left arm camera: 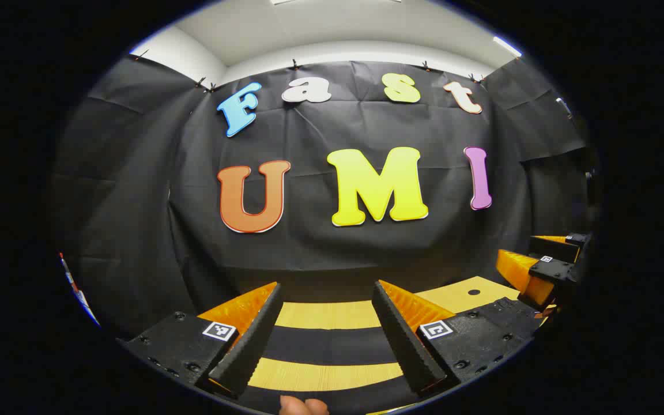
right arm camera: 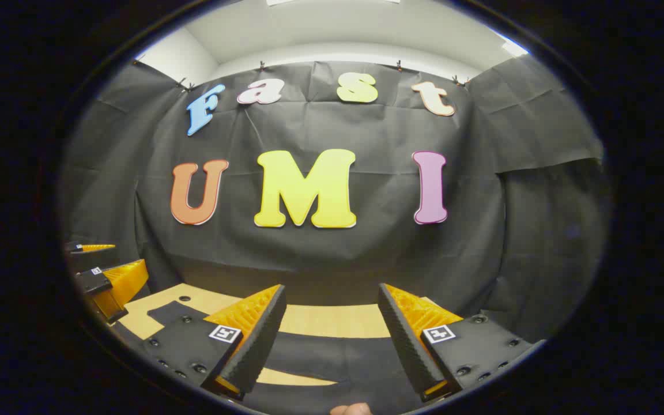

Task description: Grasp the waist and the cuffs of the jeans and fold them to make the two legs overlap; first hold the waist and fold one-third of the jeans toward the cuffs, then hold the cuffs and fold the remaining one-third in the same direction to finish folding.

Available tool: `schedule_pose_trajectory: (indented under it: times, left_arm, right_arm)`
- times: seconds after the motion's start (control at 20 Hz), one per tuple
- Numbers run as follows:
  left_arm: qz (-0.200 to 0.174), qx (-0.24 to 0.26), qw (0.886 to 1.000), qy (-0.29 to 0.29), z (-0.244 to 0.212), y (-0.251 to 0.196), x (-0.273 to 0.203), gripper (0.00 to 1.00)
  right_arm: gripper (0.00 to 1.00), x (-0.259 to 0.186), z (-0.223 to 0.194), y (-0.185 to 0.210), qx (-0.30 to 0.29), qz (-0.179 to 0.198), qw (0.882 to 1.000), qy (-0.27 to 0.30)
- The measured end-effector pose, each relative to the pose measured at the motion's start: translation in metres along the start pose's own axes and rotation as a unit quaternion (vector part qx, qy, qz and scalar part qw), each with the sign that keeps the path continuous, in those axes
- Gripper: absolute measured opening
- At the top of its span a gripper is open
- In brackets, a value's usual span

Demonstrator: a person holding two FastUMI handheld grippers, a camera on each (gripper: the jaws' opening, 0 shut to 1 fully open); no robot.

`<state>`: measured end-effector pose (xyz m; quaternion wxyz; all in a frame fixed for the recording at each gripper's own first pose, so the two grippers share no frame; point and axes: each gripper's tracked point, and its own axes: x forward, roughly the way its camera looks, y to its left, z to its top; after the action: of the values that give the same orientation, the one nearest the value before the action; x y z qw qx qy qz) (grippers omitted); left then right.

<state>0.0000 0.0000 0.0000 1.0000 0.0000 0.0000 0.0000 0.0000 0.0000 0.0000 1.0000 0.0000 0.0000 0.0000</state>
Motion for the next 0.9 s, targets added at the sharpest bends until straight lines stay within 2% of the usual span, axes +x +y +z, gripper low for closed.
schedule_pose_trajectory:
  times: [0.9]
  left_arm:
    - [0.023, 0.007, 1.0, -0.004, 0.004, 0.027, 0.011, 1.0]
  right_arm:
    - [0.98, 0.013, 0.011, 0.021, 0.003, 0.036, 0.999, -0.018]
